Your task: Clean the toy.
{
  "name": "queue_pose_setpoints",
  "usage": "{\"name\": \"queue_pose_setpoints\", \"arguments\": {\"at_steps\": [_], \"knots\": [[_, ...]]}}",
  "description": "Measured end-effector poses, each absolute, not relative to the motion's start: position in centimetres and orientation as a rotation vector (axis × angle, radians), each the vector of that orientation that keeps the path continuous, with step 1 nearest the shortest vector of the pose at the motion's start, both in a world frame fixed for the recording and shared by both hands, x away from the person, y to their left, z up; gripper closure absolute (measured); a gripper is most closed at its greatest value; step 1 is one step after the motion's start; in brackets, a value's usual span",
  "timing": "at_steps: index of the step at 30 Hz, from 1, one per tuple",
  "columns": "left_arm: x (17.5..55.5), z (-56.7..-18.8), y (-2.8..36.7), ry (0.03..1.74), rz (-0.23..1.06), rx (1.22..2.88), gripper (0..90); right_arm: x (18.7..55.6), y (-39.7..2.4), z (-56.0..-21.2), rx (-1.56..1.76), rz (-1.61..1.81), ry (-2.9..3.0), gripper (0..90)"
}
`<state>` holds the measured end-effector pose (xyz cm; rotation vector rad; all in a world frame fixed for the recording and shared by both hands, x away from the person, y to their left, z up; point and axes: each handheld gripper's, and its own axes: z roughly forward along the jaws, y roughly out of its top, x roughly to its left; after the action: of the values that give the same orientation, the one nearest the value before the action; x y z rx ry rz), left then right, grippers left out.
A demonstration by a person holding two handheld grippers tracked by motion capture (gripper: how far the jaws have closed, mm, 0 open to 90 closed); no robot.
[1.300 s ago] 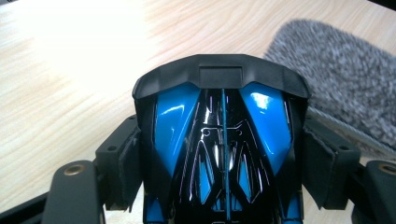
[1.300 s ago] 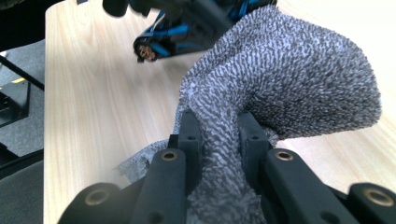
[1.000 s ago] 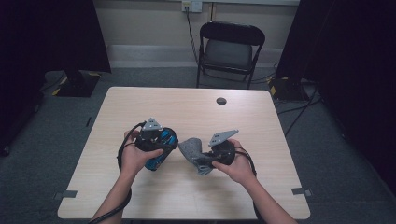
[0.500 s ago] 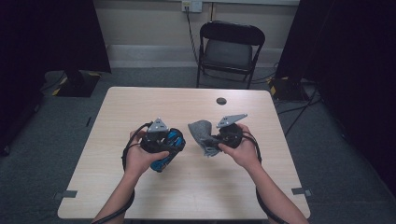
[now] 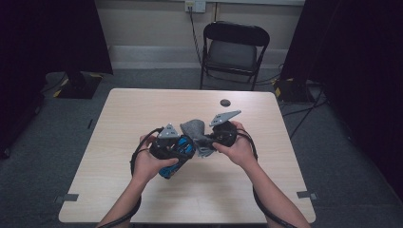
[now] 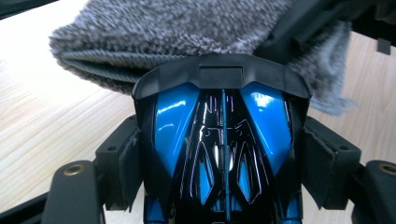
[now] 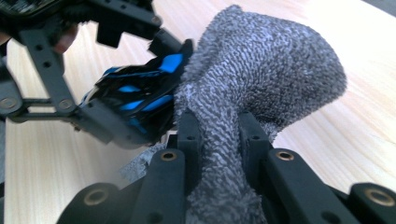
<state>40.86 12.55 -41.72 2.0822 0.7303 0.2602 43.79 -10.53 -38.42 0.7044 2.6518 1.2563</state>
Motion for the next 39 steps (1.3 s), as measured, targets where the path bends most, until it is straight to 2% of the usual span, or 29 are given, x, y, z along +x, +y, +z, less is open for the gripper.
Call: {"name": "queue_pose_setpoints", "arguments": {"at_steps": [39], "knots": [[41.7, -42.1, 14.8, 0.827, 0.296, 2.048, 25.6, 40.7, -11.0, -40.3, 0.592, 1.328, 2.725, 75.8]]}}
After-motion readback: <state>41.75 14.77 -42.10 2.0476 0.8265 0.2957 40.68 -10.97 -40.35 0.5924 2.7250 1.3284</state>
